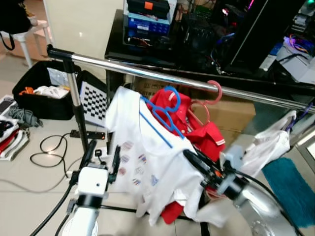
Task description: Hang hanger
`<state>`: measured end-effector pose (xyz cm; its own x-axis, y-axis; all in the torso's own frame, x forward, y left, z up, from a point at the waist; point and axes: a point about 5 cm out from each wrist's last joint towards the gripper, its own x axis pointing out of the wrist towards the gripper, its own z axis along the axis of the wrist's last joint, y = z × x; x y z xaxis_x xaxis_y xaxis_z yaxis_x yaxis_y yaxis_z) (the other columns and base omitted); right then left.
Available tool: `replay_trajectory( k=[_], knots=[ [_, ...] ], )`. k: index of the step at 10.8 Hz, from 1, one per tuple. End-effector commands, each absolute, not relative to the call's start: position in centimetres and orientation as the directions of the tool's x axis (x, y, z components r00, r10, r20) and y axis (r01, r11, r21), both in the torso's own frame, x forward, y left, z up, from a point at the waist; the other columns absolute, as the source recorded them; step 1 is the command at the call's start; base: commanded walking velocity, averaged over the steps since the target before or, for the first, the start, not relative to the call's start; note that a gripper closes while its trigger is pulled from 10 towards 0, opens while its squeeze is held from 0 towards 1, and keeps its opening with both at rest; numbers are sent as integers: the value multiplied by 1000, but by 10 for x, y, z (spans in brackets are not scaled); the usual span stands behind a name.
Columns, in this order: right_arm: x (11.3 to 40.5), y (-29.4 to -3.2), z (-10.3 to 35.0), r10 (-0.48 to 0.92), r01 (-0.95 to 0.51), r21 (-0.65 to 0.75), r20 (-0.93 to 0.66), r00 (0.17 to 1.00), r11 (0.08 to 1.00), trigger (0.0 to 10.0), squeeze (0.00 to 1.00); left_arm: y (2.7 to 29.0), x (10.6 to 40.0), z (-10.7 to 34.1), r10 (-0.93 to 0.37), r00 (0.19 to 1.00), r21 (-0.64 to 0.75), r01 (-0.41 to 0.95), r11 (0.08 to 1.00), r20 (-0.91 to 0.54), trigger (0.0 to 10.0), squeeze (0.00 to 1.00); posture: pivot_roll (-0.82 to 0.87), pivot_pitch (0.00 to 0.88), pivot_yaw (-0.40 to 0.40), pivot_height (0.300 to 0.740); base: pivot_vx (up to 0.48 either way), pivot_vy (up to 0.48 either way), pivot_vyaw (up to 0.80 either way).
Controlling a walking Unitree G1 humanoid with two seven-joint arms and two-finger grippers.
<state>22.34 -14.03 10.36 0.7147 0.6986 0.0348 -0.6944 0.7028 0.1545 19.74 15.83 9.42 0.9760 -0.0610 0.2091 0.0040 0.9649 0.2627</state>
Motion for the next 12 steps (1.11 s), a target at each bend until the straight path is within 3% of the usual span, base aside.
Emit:
replay_trajectory(
  k=[1, 5, 8, 12],
  knots=[
    [223, -151, 111, 675, -678, 131, 68, 734, 724, 10000, 0, 153, 197, 92, -67, 978, 260, 13, 966, 200, 10000, 0, 215, 57, -154, 740, 0, 0, -613],
    [218, -149, 110, 696, -699, 139, 75, 714, 702, 10000, 0, 150, 200, 88, -100, 978, 285, 45, 958, 183, 10000, 0, 200, 51, -147, 740, 0, 0, -608],
    [216, -150, 108, 691, -693, 153, 74, 719, 705, 10000, 0, 147, 201, 88, -113, 976, 258, 62, 964, 187, 10000, 0, 198, 50, -145, 740, 0, -320, -608],
    [207, -169, 81, 544, -540, 206, 42, 838, 816, 10000, 0, 148, 201, 86, -127, 978, 248, 83, 965, 167, 10000, 0, 168, 60, -117, 740, 0, 0, -613]
  ],
)
